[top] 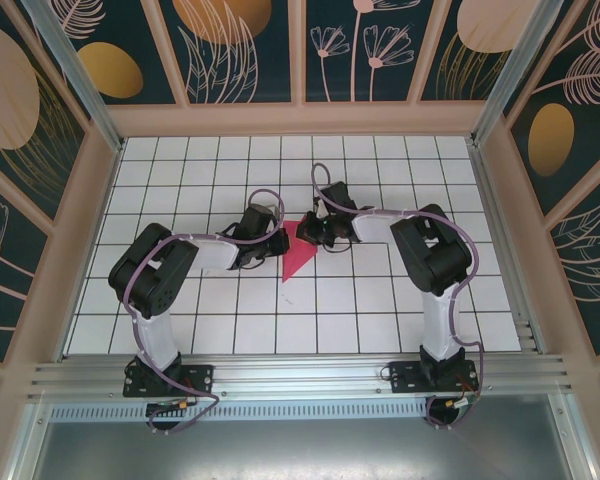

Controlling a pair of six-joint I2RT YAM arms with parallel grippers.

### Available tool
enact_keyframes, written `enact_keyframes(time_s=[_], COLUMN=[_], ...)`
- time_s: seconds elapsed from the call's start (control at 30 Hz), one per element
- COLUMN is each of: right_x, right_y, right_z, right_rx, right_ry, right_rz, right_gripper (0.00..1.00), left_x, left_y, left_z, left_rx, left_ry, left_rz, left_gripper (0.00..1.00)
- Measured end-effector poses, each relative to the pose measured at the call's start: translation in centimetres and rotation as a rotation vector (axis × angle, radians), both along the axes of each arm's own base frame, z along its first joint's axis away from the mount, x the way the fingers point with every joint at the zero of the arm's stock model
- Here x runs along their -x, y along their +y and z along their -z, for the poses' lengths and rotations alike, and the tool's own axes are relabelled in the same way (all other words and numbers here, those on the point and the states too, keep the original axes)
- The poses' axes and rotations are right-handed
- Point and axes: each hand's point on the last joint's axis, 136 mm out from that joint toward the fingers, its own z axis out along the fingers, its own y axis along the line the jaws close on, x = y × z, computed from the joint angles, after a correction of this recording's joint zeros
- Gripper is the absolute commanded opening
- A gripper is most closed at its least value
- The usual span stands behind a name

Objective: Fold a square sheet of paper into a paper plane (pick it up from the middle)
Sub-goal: Fourth fold the wing at the center of the table.

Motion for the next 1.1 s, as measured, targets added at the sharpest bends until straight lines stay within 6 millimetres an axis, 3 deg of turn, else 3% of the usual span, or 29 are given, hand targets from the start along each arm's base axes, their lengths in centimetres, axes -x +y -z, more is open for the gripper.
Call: enact_keyframes(time_s=[0.17, 0.43, 0.67, 0.87, 1.1], right_x=[-1.1, -1.7, -1.9, -2.2, -4.1], right_y=[0.5, -1.7, -1.8, -1.8, -2.3], right_z=[-1.3, 1.4, 1.5, 1.0, -0.5], right_rx=[-0.019, 0.013, 0.004, 0.009, -0.003], right_ry=[-0.039, 0.002, 0.002, 0.003, -0.038], right_rz=[-0.002, 0.046, 0.047, 0.041, 0.058], right_gripper=[0.04, 0.04, 0.04, 0.04, 0.04], left_x=[0.0, 0.0, 0.0, 0.0, 0.0], left_y=[0.0, 0.0, 0.0, 0.0, 0.0], left_z=[0.0, 0.0, 0.0, 0.0, 0.0], left_rx=[0.0, -0.002, -0.004, -0.006, -0.007], left_ry=[0.0, -0.001, -0.003, -0.005, -0.004], left_rz=[0.0, -0.001, 0.001, 0.003, 0.003], left_gripper=[0.0, 0.0, 0.0, 0.0, 0.0])
